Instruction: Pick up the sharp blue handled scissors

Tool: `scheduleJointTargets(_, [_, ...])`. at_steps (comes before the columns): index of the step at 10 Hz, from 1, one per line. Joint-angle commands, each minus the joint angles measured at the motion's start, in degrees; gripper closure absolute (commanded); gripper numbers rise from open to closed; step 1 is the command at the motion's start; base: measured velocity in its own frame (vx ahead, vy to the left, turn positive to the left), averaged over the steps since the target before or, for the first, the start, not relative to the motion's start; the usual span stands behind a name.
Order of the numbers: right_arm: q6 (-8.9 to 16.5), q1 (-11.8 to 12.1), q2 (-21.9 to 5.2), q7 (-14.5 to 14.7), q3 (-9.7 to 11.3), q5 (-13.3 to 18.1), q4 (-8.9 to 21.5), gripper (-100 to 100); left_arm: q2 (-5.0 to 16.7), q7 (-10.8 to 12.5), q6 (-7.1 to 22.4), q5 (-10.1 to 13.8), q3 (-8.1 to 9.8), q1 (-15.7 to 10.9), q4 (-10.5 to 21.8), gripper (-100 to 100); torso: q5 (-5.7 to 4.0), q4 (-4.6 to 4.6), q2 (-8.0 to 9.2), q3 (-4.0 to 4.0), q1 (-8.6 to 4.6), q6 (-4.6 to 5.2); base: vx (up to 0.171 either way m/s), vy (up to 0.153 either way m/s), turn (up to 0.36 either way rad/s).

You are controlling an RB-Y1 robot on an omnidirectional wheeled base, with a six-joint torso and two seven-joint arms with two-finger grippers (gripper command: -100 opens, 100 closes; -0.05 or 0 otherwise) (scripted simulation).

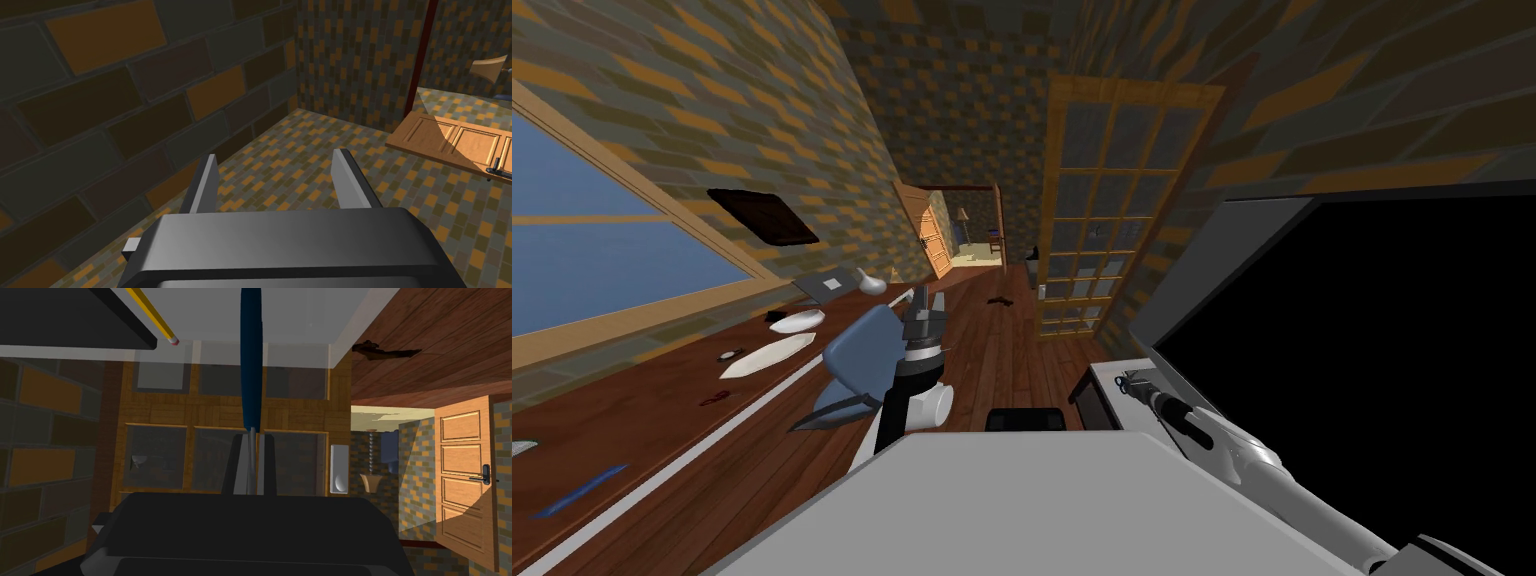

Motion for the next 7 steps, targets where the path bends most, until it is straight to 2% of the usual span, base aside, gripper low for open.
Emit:
scheduleJointTargets(1, [2.9,0.3,-0.7,-1.3,1.6,-1.3,-2.6,100,0.0,0.0,0.0,0.0,0.00,0.0,0.0,0,0.00,0.00,0.00,0.00,0.00,0.00,-0.077,-0.042,0.084])
scheduleJointTargets(2, [3.2,0.3,-0.7,-1.3,1.6,-1.3,-2.6,100,0.0,0.0,0.0,0.0,0.00,0.0,0.0,0,-0.01,0.00,0.02,0.01,-0.06,-0.02,-0.070,-0.033,0.056])
scheduleJointTargets(3, [5.3,0.5,-1.3,-2.2,3.0,-2.5,-4.8,100,0.0,0.0,0.0,0.0,0.00,0.0,0.0,0,-0.02,-0.01,0.00,0.00,-0.05,0.02,-0.088,-0.028,0.092])
scheduleJointTargets(4, [5.7,0.5,-1.3,-2.2,3.0,-2.5,-4.8,100,0.0,0.0,0.0,0.0,0.00,0.0,0.0,0,-0.03,0.00,0.05,0.02,-0.03,-0.01,-0.074,-0.022,0.058])
scheduleJointTargets(5, [8.0,0.8,-1.8,-3.2,4.3,-3.6,-7.0,100,0.0,0.0,0.0,0.0,0.00,0.0,0.0,0,-0.02,-0.01,0.02,0.00,-0.02,0.03,-0.073,-0.027,0.098])
scheduleJointTargets(6, [6.8,0.7,-1.6,-2.6,3.7,-3.0,-6.0,100,0.0,0.0,0.0,0.0,0.00,0.0,0.0,0,-0.04,-0.01,0.01,0.00,-0.03,-0.01,-0.036,-0.015,0.033])
scheduleJointTargets(7, [7.2,0.7,-1.6,-2.8,3.8,-3.1,-6.2,0,0.0,0.0,0.0,0.0,0.00,0.0,0.0,0,-0.03,-0.03,-0.10,-0.06,-0.02,0.04,-0.006,-0.002,-0.006])
